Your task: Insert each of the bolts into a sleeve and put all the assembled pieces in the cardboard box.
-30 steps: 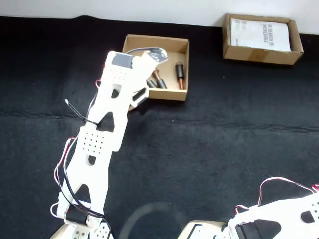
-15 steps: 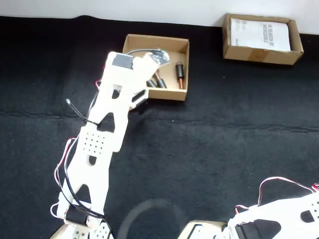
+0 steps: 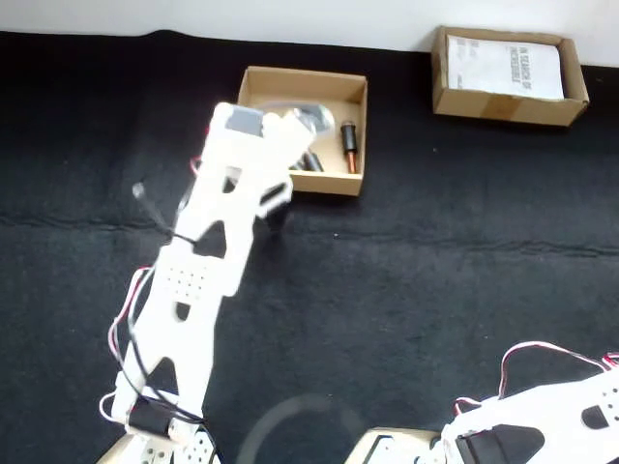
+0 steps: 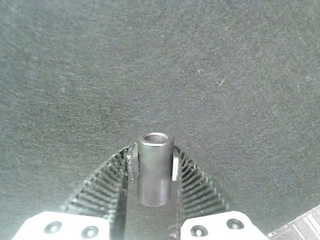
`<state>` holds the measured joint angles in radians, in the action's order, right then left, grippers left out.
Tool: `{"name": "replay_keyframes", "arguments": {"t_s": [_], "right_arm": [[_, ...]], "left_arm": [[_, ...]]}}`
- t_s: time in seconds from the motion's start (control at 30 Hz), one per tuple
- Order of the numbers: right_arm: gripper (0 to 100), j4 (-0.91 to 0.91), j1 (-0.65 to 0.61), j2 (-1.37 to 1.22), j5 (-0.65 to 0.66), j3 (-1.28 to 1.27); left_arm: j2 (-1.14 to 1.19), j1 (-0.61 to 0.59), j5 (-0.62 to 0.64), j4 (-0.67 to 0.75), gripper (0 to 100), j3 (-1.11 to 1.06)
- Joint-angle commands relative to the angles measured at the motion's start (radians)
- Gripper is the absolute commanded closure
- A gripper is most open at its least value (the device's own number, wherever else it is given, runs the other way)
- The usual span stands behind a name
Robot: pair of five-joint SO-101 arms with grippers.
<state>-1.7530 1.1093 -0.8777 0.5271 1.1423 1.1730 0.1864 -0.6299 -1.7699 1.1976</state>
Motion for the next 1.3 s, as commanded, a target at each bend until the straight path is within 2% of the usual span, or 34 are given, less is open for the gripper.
{"name": "replay_keyframes", "arguments": {"t_s": [0.0,0.2,0.37,0.43,0.53,0.7,0.83,1.03,1.27], "right_arm": [[99.1,-0.008,-0.028,0.084,-0.026,0.005],[99.1,-0.008,-0.039,0.088,-0.026,0.005],[99.1,-0.010,-0.053,0.088,-0.032,0.005],[99.1,-0.010,-0.058,0.087,-0.064,0.007],[99.1,-0.008,-0.065,0.084,-0.084,0.012],[99.1,-0.008,-0.084,0.084,-0.120,0.005],[99.1,-0.010,-0.148,0.088,-0.173,0.008],[99.1,-0.010,-0.344,0.090,-0.405,0.013],[99.1,-0.008,-0.615,0.090,-0.694,0.015]], "left_arm": [[-0.005,0.033,-0.002,-0.008,77,-0.004],[-0.004,0.024,-0.008,-0.005,77,0.002],[-0.001,0.024,-0.064,-0.006,77,-0.005],[0.002,0.024,-0.092,-0.006,82,-0.005],[0.004,0.019,-0.123,-0.006,99,-0.005],[-0.004,0.013,-0.120,-0.006,99,-0.001],[-0.065,0.015,-0.110,-0.006,99,0.024],[-0.288,0.018,0.184,-0.008,99,0.022],[-0.476,0.008,0.359,-0.011,99,-0.007]]}}
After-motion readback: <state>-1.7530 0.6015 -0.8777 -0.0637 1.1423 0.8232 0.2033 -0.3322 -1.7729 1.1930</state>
